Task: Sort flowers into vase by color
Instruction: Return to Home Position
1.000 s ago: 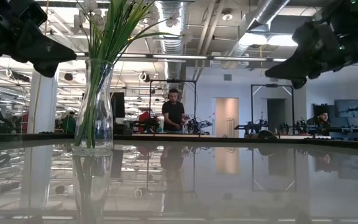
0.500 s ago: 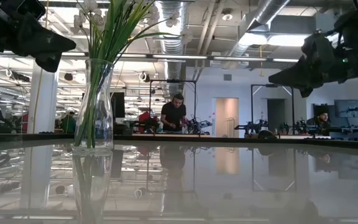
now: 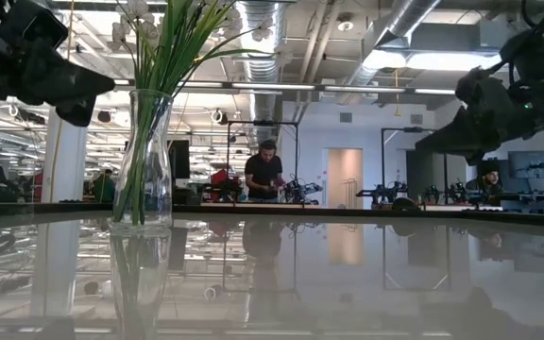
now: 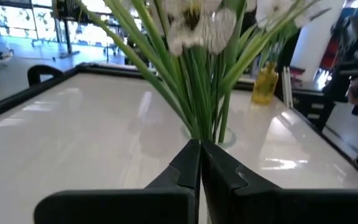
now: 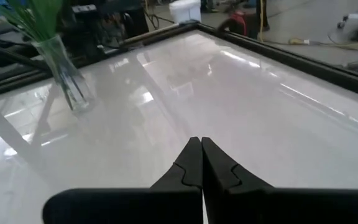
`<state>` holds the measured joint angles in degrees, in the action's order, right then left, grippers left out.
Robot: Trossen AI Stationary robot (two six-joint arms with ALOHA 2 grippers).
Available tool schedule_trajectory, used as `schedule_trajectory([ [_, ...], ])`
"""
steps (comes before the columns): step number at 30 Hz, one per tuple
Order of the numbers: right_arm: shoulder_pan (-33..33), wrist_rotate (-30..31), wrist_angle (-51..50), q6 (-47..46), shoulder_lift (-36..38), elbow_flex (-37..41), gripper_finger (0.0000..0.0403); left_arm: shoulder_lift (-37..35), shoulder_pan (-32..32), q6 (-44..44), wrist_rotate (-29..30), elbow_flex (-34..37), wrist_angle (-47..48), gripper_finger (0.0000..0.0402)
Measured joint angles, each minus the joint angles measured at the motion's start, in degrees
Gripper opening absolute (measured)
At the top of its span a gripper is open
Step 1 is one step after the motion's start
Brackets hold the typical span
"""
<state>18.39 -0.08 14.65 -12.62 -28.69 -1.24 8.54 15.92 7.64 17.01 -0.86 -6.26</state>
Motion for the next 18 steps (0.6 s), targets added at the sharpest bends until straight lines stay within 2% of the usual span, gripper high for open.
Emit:
schedule_trajectory([
  [7, 1.25, 0.00, -6.75, 0.44, 1.75, -1.18, 0.0019, 0.05, 0.00, 0.68, -0.35, -0.09, 3.56, 0.0000],
  [12, 1.27, 0.00, -9.33, 0.68, 2.26, -1.20, 0.0021, 0.22, 0.03, 1.04, -6.54, -0.09, 4.22, 0.0000],
  [18, 1.27, -0.02, -10.09, 0.61, 2.08, -1.24, 0.0041, 0.22, -0.01, 0.61, -5.41, -0.06, 4.13, 0.0000],
])
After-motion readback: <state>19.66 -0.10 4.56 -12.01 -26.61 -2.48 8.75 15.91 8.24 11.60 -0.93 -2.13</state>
